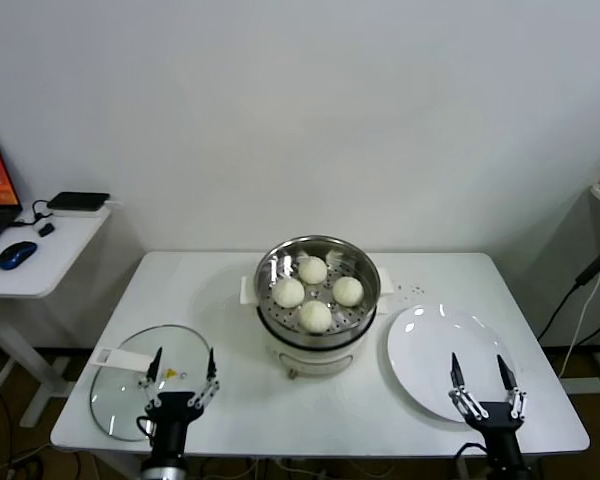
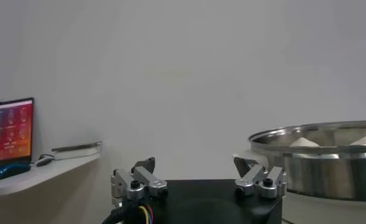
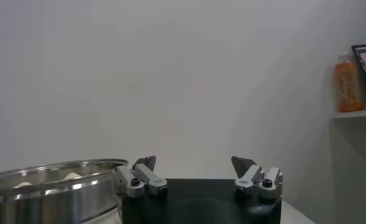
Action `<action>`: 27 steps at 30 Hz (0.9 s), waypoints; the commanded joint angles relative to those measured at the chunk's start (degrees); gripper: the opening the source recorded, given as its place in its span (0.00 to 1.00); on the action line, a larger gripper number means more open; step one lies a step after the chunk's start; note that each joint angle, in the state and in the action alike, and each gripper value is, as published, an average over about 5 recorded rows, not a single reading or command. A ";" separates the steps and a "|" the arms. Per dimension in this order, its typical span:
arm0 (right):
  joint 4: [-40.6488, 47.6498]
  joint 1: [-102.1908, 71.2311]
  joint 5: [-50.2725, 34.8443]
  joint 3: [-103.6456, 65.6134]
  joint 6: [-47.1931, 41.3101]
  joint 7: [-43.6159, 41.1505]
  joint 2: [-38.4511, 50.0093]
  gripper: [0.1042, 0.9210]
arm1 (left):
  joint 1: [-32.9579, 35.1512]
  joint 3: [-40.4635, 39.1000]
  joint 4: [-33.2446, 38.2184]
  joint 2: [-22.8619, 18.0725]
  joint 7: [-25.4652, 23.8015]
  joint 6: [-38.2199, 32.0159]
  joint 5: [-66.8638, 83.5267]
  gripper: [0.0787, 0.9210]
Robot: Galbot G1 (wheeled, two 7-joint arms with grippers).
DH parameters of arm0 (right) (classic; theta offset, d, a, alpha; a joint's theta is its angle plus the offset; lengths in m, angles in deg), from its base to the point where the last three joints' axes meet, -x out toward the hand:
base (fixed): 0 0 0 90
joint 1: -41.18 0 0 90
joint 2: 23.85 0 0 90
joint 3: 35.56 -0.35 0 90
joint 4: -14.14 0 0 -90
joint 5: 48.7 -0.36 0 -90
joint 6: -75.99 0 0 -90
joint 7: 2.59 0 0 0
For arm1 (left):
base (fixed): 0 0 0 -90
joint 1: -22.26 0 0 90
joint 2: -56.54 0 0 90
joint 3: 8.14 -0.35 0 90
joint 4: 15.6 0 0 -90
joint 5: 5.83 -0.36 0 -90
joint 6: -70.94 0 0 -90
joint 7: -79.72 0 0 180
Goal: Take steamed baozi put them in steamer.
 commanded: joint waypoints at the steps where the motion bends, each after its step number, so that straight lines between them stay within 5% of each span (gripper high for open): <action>1: -0.30 -0.20 -0.04 0.05 -0.38 0.08 -0.04 0.88 | 0.06 -0.03 -0.04 0.07 -0.02 0.04 -0.03 0.88; 27: -0.79 -0.17 0.19 0.16 -1.04 0.04 0.04 0.88 | 0.21 -0.06 0.03 -0.09 -0.14 0.05 -0.35 0.88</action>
